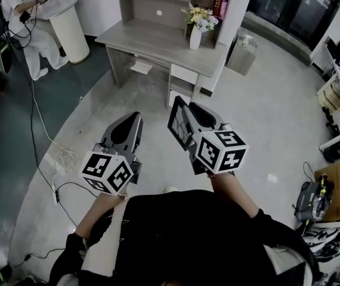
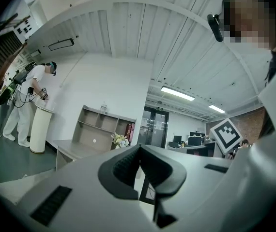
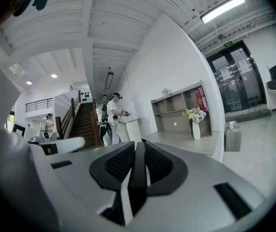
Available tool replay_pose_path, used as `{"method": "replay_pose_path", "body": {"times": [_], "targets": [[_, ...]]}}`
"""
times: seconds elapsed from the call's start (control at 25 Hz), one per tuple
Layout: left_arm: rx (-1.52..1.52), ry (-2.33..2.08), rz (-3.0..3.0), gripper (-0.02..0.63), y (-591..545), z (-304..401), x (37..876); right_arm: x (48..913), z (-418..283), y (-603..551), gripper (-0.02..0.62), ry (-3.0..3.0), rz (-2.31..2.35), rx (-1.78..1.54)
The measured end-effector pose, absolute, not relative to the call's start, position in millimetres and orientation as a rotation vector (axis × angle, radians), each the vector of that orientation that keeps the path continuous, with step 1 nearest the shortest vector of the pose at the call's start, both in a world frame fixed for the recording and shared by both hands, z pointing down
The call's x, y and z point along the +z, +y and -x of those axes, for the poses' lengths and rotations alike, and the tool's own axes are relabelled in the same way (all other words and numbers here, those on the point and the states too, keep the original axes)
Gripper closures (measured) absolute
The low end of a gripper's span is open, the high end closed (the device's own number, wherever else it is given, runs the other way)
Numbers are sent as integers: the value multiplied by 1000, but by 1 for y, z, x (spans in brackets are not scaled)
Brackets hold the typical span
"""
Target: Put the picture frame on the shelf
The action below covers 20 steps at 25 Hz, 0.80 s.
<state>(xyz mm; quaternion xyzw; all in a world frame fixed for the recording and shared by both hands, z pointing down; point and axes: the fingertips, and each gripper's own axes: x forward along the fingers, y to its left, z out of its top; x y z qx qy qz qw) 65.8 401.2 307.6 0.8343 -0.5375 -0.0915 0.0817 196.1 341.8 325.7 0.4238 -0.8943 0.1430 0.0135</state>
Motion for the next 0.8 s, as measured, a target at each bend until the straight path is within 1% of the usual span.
{"method": "replay_pose_path", "body": {"times": [0.36,0.8], "targets": [[-277,-1666,-2477,595,328,-87,302,325,-210,259,522,-2834,-1226,435],[-244,-1664,-2439,595,286,-100,307,347,-221,220,522,-2822,-1166,523]]}}
